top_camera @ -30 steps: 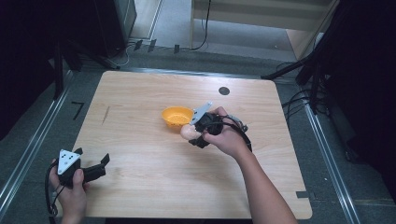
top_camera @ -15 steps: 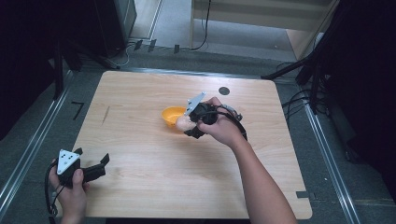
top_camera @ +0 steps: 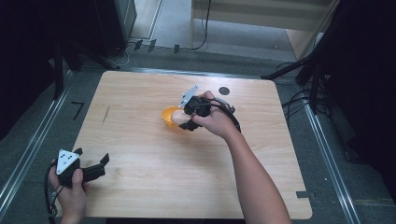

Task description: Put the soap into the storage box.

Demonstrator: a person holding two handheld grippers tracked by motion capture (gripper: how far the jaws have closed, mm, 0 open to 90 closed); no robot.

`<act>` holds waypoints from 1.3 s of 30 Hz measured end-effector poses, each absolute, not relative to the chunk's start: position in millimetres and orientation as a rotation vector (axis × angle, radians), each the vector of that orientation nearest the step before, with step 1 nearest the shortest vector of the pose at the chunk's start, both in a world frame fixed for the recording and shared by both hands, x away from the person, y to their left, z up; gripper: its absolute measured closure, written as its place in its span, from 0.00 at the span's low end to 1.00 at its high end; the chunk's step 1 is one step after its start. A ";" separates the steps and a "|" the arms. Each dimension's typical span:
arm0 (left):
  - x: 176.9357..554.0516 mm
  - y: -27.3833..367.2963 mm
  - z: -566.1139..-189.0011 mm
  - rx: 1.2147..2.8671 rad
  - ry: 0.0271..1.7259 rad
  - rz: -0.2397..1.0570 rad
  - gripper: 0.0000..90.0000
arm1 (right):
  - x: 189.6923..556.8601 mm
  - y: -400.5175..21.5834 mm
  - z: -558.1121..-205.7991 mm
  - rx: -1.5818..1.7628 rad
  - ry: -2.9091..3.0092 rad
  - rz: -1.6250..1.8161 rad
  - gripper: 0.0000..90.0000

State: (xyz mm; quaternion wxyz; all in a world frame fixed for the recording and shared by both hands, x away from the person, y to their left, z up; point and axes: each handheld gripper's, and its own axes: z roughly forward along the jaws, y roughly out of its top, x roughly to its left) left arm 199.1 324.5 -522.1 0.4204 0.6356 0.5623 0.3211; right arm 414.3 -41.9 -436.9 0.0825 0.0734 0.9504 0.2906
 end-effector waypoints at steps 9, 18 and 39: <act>199.0 324.6 -522.2 1.589 1.407 0.804 0.00 | 425.0 -35.5 -440.0 0.242 2.850 0.851 0.37; 199.1 324.5 -522.3 1.577 1.411 0.800 0.00 | 433.5 -25.5 -437.6 0.200 2.835 0.847 0.37; 198.7 325.2 -522.4 1.574 1.407 0.797 0.00 | 452.2 -17.0 -451.8 0.216 2.883 0.812 0.37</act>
